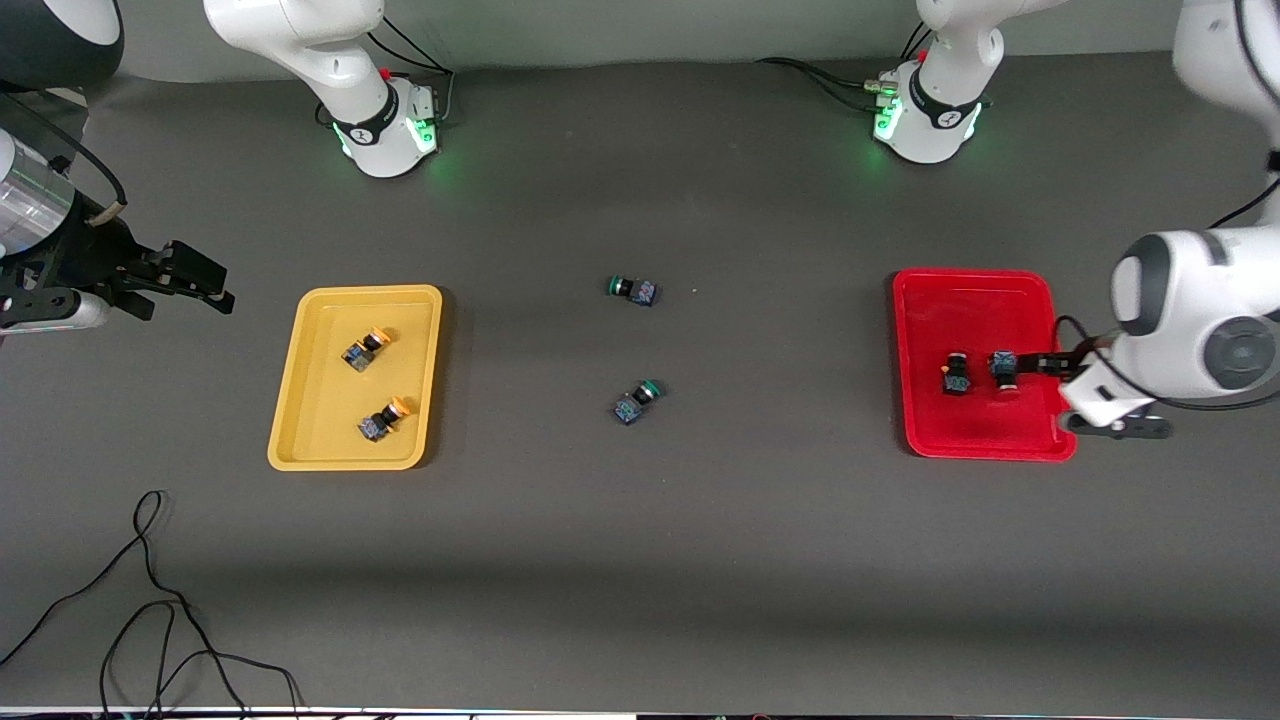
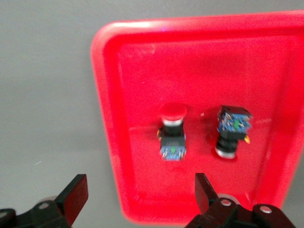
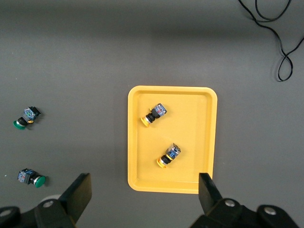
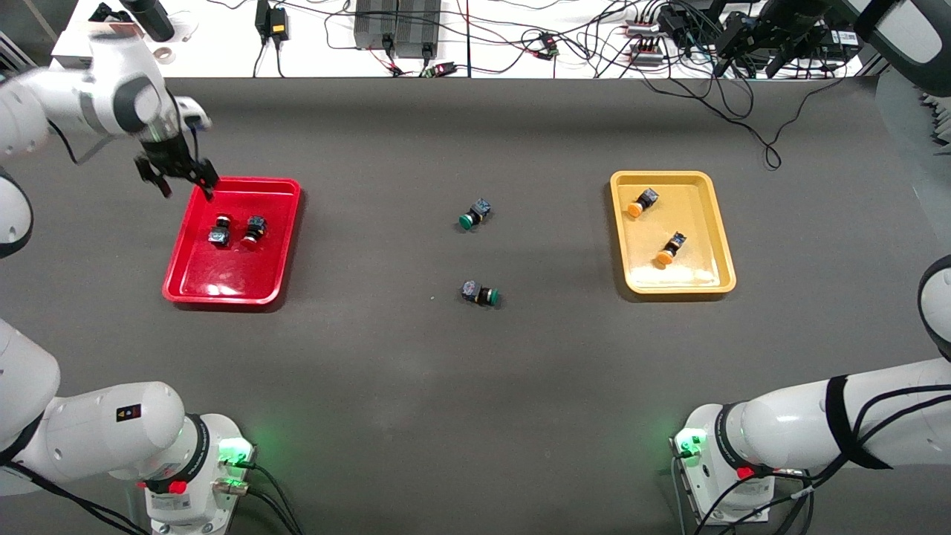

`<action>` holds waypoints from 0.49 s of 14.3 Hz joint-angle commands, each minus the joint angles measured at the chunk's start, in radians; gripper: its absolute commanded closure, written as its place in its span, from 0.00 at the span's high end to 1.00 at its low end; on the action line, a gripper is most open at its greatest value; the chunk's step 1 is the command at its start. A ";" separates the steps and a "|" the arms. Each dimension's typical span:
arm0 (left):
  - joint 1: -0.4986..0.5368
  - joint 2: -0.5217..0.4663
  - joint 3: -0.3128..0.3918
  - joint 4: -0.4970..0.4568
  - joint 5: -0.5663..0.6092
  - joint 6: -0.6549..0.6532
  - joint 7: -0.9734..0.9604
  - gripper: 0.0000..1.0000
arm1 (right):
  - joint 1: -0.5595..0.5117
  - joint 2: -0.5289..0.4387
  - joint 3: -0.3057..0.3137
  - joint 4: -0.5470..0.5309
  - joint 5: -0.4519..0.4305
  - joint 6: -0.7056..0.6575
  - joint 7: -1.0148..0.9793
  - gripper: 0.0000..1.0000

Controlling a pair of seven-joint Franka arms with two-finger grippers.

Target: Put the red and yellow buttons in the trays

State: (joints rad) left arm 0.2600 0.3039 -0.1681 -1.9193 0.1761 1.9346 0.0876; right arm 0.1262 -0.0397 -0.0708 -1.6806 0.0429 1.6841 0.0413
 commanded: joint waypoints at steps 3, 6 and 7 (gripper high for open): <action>0.021 -0.149 -0.002 0.159 -0.099 -0.314 0.173 1.00 | 0.000 0.012 0.000 0.036 -0.011 -0.032 -0.027 1.00; 0.016 -0.250 -0.008 0.207 -0.144 -0.414 0.175 1.00 | 0.000 0.009 0.002 0.039 -0.009 -0.032 -0.026 1.00; 0.010 -0.271 -0.011 0.221 -0.158 -0.430 0.166 1.00 | 0.000 0.009 0.002 0.039 -0.009 -0.032 -0.027 1.00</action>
State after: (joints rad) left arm 0.2716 0.0850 -0.1717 -1.7144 0.0531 1.5450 0.2396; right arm 0.1262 -0.0377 -0.0708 -1.6668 0.0428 1.6714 0.0378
